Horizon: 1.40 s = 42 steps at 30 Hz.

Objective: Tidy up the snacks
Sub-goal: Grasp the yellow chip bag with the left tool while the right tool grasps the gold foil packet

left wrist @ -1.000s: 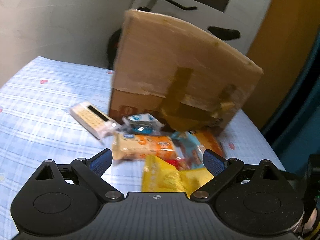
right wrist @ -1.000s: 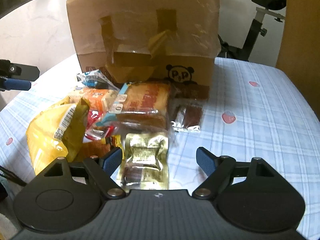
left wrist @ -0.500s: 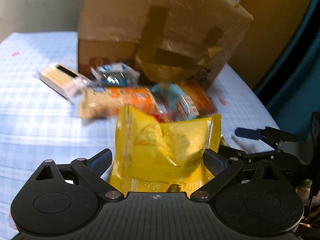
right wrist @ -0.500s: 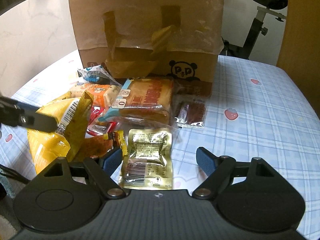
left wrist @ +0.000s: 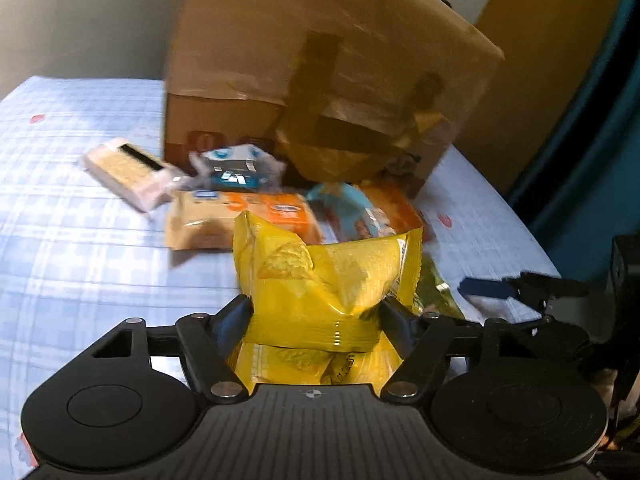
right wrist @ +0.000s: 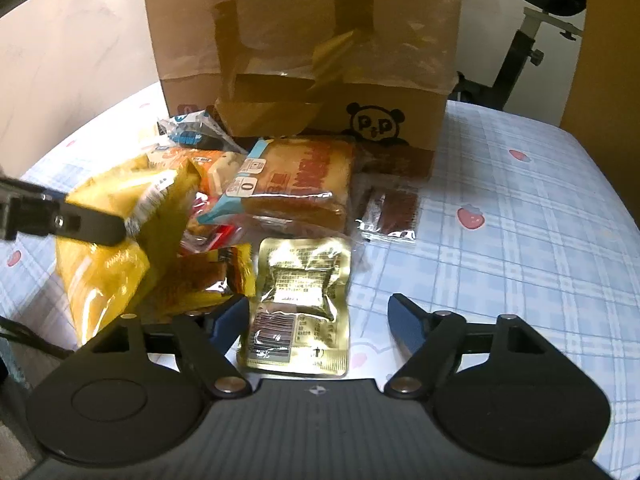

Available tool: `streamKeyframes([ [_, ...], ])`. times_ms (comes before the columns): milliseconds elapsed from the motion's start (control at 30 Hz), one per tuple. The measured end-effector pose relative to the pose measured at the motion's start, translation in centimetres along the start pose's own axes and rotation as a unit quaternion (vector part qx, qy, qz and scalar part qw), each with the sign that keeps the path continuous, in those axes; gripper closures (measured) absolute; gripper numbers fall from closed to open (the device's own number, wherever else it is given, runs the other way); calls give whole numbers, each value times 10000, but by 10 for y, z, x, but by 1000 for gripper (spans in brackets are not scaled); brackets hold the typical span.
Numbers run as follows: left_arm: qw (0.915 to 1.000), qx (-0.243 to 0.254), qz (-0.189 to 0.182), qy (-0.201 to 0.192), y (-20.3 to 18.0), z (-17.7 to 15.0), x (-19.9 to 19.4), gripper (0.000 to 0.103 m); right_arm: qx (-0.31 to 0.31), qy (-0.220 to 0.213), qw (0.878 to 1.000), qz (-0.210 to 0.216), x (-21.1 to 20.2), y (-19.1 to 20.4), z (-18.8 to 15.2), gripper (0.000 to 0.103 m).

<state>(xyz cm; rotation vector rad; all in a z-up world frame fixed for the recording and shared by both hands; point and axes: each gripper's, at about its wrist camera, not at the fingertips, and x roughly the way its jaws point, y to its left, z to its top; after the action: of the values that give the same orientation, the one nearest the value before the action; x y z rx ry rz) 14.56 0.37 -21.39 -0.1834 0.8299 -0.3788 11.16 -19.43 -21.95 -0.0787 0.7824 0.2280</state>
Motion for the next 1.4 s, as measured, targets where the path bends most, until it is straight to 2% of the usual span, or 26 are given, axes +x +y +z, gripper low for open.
streamKeyframes([
  [133, 9994, -296, 94, -176, 13, 3, -10, 31, -67, 0, 10000, 2, 4, 2, 2, 29],
  [267, 9985, -359, 165, -391, 17, 7, -21, 31, -127, 48, 9999, 0, 8, 6, 5, 29],
  [467, 9971, -457, 333, -509, 23, 12, -26, 31, -319, 108, 9994, 13, 14, 11, 6, 29],
  [633, 9959, -462, 476, -617, 25, 13, -35, 30, -420, 90, 9990, 127, 11, 12, 5, 45],
  [733, 9951, -507, 528, -666, 28, 14, -38, 30, -428, 92, 9989, 152, 11, 10, 5, 47],
  [833, 9944, -559, 564, -703, 32, 13, -43, 30, -346, 59, 9994, 73, 9, 6, 6, 60],
  [1000, 9937, -609, 599, -723, 33, 13, -45, 30, -230, 73, 9997, 4, 7, -2, 6, 60],
  [1267, 9933, -616, 627, -751, 30, 11, -45, 30, -73, -23, 9999, -103, 2, -10, 8, 67],
  [1400, 9935, -597, 617, -741, 29, 11, -46, 30, 65, -104, 9993, -364, -2, -17, 7, 67],
])
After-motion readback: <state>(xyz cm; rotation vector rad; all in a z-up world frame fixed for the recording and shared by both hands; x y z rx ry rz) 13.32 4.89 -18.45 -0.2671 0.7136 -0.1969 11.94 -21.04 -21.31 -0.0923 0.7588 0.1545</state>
